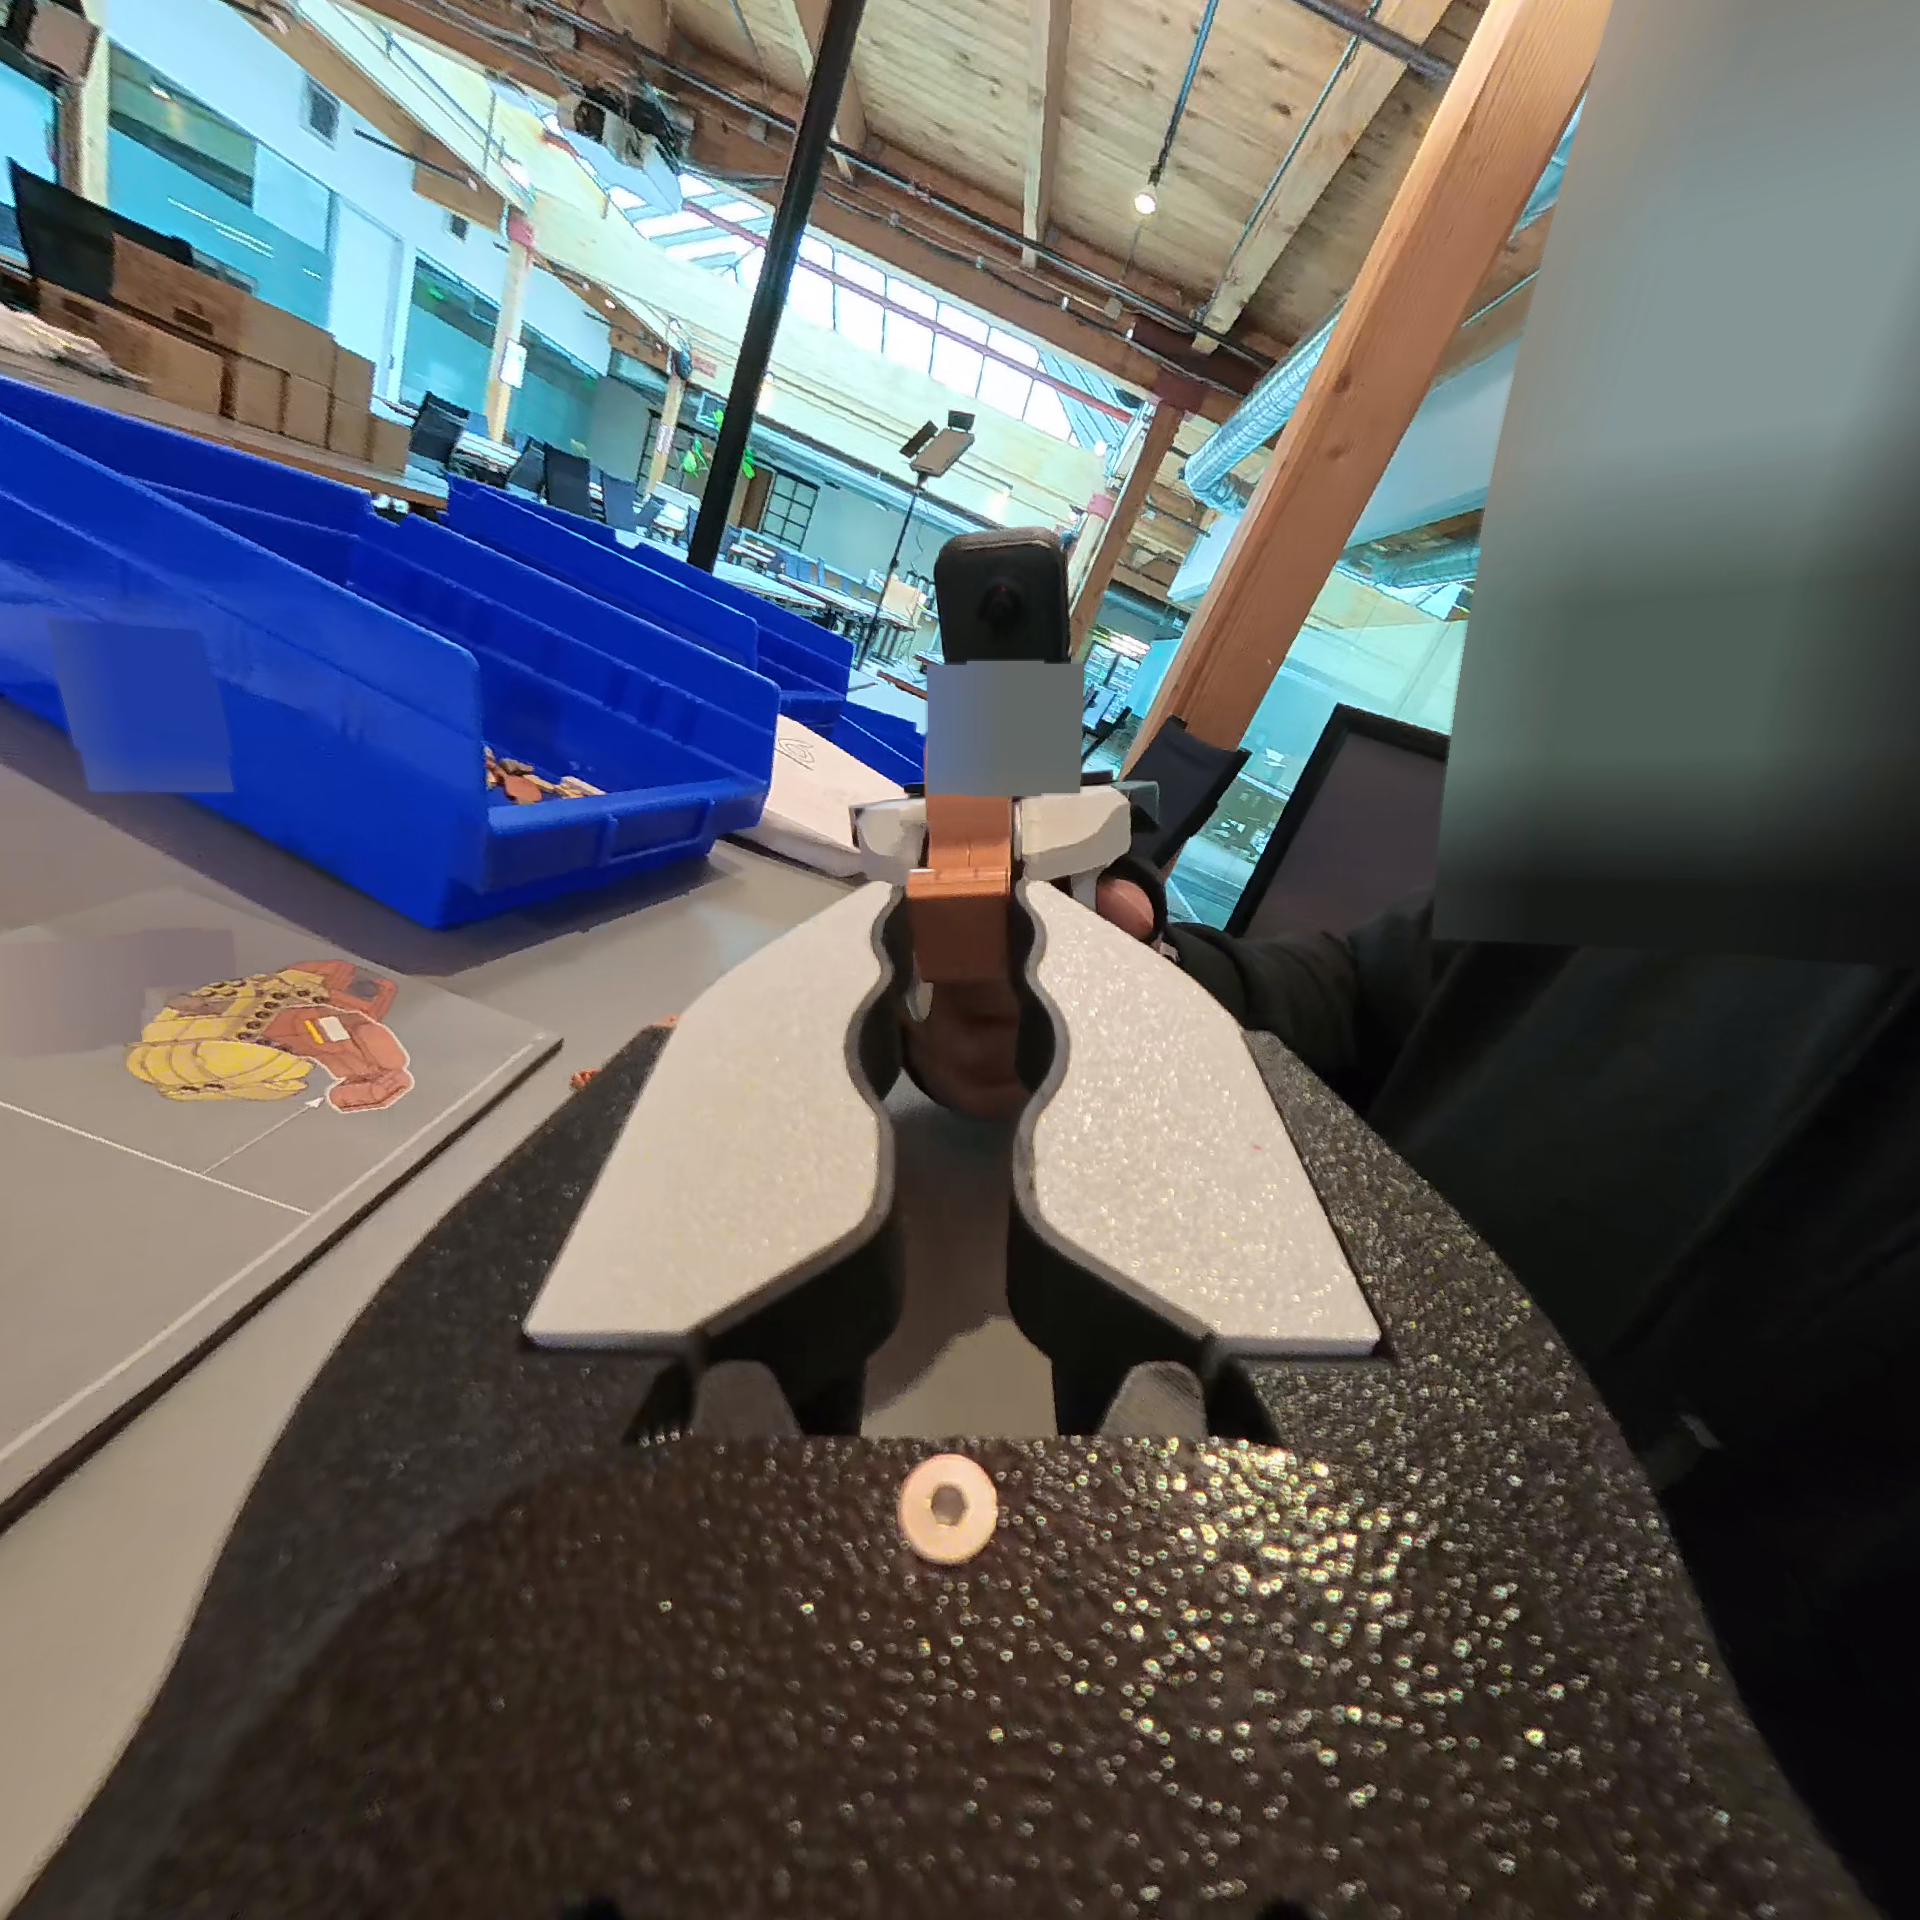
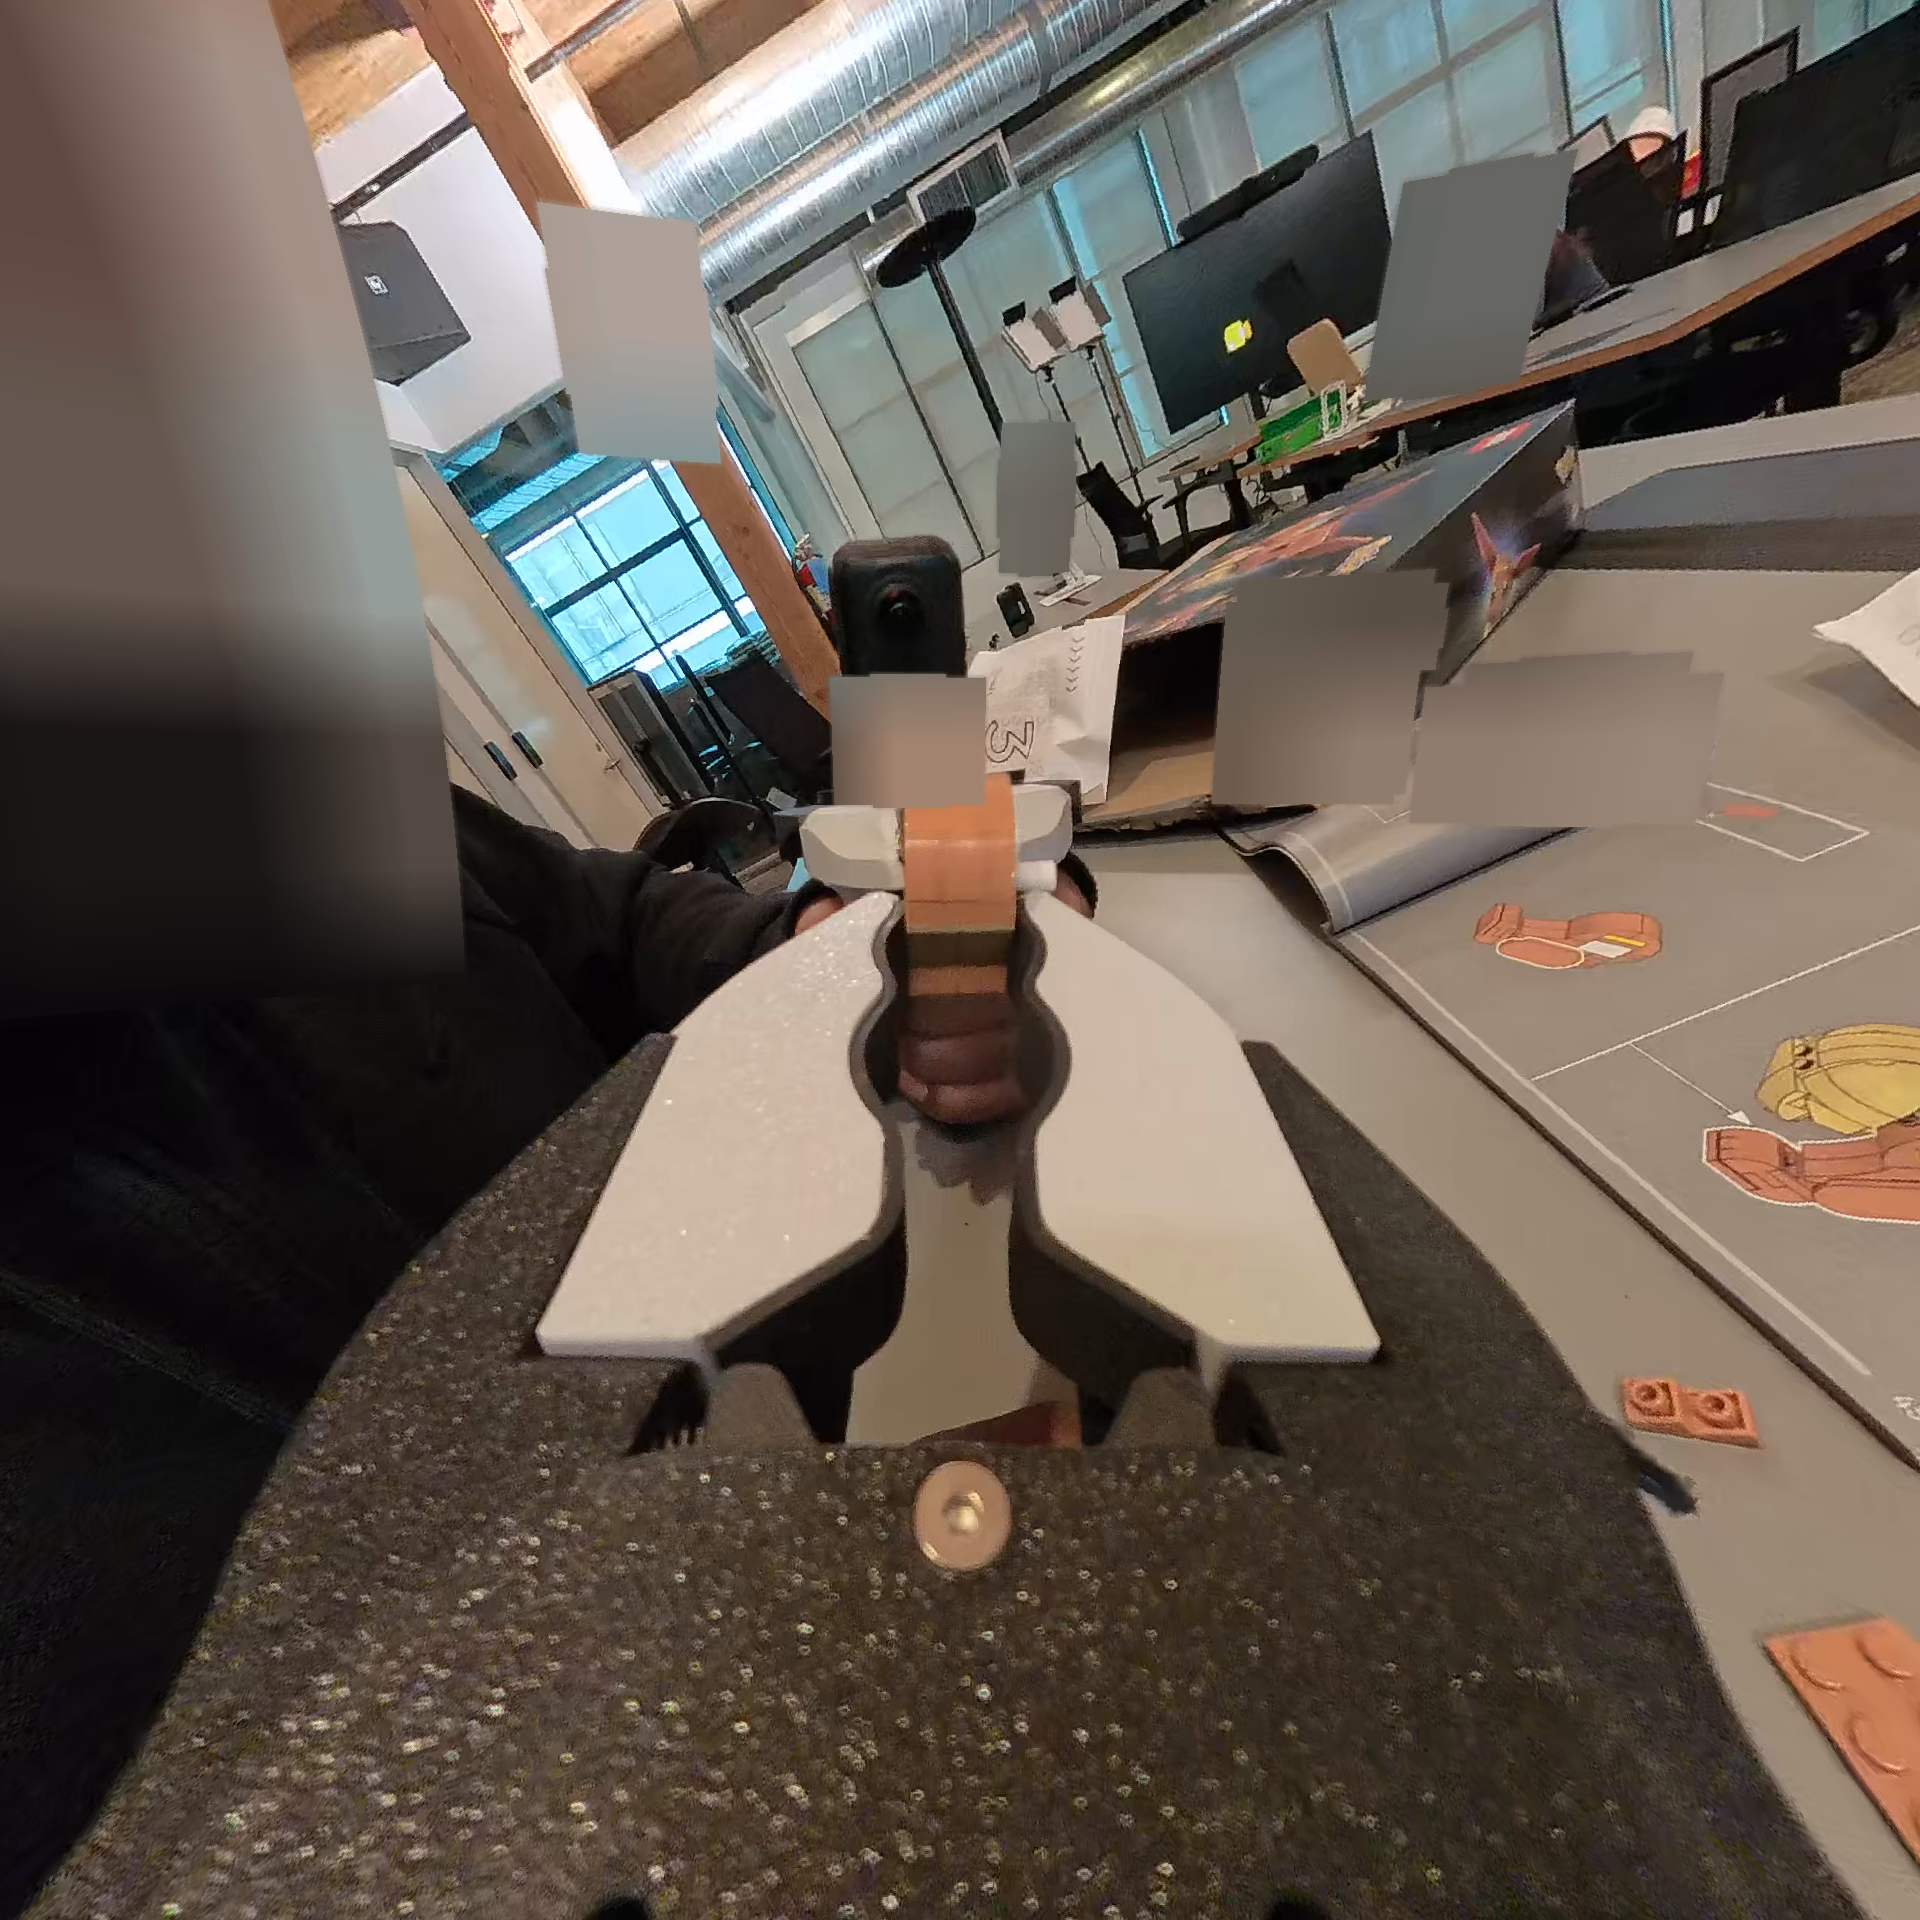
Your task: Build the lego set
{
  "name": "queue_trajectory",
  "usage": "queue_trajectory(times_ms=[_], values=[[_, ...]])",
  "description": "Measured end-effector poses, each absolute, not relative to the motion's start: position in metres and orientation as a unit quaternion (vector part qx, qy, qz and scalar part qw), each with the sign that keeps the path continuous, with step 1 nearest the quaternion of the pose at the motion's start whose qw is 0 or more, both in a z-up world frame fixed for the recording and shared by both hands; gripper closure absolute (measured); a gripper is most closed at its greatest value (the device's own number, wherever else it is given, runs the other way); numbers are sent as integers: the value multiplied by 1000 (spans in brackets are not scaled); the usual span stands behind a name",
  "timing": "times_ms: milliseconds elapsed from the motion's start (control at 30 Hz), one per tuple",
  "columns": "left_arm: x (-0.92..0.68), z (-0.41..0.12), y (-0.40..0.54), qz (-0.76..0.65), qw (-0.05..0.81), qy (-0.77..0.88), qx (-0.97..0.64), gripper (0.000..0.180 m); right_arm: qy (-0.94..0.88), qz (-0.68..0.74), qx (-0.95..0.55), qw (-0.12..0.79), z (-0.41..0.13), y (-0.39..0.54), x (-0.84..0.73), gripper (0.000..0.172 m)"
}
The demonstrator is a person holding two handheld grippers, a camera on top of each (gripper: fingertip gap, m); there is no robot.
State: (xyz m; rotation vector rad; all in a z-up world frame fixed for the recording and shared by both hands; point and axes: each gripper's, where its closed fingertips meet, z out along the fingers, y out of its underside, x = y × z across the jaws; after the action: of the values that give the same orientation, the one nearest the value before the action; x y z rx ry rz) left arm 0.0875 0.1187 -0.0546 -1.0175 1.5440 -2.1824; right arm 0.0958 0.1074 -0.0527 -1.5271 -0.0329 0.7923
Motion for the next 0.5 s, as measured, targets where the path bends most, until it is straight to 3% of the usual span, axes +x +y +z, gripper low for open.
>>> queue_trajectory(times_ms=[500], values=[[90, -55, 120, -758, 136, 527, -360, 163, -6, 351, -670, 654, -55, 109, 97, 155]])
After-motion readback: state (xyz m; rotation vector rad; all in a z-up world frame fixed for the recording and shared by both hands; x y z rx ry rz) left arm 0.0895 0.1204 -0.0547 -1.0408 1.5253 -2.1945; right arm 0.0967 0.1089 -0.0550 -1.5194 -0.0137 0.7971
